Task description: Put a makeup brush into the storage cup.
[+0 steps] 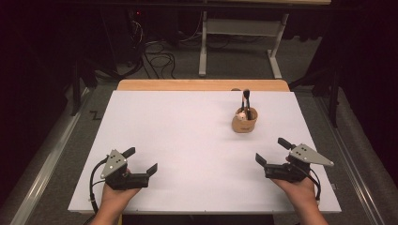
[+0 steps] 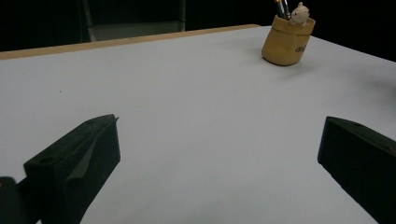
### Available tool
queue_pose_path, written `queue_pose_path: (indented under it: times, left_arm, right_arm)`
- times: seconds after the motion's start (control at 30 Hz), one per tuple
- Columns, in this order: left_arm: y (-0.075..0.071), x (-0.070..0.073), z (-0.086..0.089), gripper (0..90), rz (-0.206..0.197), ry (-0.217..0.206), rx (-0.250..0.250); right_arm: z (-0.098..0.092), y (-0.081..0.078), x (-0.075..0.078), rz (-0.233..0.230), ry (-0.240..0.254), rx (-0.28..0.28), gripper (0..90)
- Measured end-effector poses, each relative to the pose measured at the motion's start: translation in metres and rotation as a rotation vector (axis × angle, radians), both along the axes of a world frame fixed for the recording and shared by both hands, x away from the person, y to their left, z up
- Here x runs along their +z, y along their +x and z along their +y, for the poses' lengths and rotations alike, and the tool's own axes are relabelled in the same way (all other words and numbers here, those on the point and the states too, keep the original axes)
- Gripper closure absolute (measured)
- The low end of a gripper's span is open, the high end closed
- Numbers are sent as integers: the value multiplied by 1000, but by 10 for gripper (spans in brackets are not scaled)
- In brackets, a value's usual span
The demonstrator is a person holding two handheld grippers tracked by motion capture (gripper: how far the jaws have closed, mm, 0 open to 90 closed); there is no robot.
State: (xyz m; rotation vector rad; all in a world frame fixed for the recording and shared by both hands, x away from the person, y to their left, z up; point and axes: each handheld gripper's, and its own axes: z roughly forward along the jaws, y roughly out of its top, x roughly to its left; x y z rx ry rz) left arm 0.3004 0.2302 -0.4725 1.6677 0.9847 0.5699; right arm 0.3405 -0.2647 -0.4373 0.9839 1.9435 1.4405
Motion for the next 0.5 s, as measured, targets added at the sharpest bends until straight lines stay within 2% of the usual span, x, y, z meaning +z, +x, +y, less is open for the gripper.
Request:
queue_pose_path:
  times: [0.17, 0.27, 0.4, 0.5]
  left_arm:
    - [-2, 0, -4, 2, 2, 8, -7]
    - [-3, 1, -6, 2, -2, 10, -10]
    - [-4, 1, -7, 1, -8, 5, -11]
    - [-4, 2, -5, 1, -9, -1, -6]
  right_arm:
    - [-5, -13, 0, -23, 9, -4, 2]
    - [-13, -22, 1, -29, 31, -9, 2]
    - [-19, -23, 1, -37, 52, -23, 2]
    - [-17, -21, -3, -23, 37, -18, 2]
